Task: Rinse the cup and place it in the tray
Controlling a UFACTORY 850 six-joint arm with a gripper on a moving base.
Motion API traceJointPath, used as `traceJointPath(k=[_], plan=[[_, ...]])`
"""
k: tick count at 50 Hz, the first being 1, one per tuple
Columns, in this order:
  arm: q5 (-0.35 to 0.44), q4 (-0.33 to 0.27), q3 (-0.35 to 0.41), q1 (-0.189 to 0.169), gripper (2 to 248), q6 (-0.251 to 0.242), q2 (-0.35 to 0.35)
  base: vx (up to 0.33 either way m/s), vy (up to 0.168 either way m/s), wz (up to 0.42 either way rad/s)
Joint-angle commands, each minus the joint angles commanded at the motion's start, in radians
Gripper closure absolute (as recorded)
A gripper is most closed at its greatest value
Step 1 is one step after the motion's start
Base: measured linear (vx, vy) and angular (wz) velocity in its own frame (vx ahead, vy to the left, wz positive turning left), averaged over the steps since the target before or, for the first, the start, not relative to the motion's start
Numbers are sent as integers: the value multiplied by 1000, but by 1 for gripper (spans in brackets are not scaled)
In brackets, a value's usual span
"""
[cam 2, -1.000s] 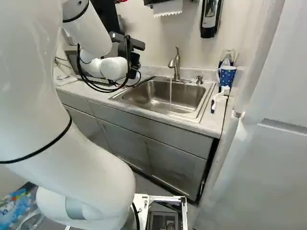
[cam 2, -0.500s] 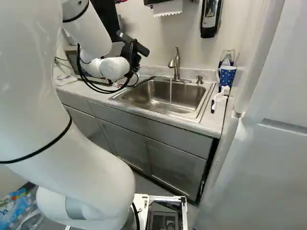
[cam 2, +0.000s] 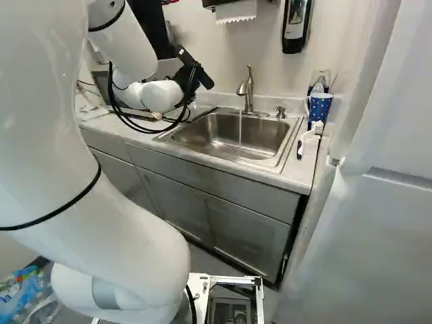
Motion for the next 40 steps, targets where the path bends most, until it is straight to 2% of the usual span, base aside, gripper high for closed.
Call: traceJointPath(k=[40], plan=[[0, 0, 0, 0, 139, 421, 0, 0, 0, 0]])
